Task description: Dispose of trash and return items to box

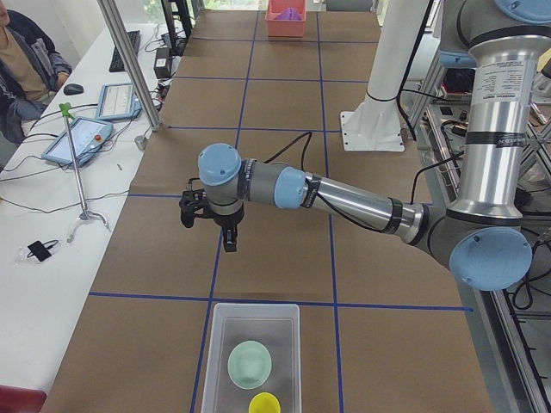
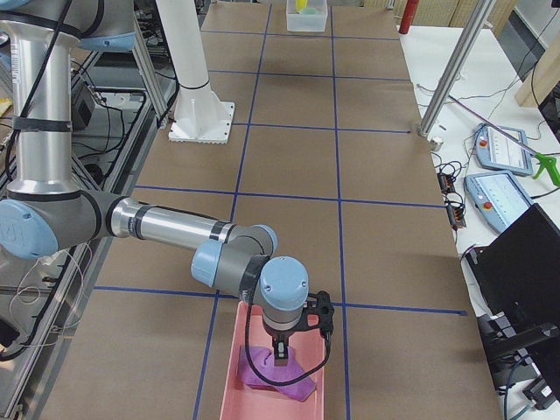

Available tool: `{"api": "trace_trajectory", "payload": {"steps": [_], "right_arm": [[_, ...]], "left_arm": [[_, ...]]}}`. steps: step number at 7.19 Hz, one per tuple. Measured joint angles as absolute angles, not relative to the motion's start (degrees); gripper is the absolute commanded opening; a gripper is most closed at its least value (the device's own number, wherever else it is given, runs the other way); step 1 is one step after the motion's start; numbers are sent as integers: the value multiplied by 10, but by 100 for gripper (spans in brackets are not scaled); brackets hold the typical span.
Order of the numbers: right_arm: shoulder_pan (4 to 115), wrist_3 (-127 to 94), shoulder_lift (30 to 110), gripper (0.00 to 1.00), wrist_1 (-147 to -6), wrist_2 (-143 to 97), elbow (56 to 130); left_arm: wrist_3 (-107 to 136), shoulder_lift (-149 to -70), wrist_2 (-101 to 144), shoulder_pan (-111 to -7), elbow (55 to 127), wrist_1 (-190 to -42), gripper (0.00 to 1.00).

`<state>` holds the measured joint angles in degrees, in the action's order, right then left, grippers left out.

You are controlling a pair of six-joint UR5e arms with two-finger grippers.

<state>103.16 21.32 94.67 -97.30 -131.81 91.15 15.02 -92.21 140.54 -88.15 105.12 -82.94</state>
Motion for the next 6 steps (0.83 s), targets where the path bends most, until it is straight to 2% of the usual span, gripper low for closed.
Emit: {"api": "trace_trajectory", "payload": {"steps": [3,6], "right_arm": [[919,26,935,100,-949,-1337,1014],[859,-42,920,100,-947,-1361,1055]], "left_arm": [[126,-923,1404,-876,1078,-829,98],[122,-923,1379,-853,1091,-825,98]]}}
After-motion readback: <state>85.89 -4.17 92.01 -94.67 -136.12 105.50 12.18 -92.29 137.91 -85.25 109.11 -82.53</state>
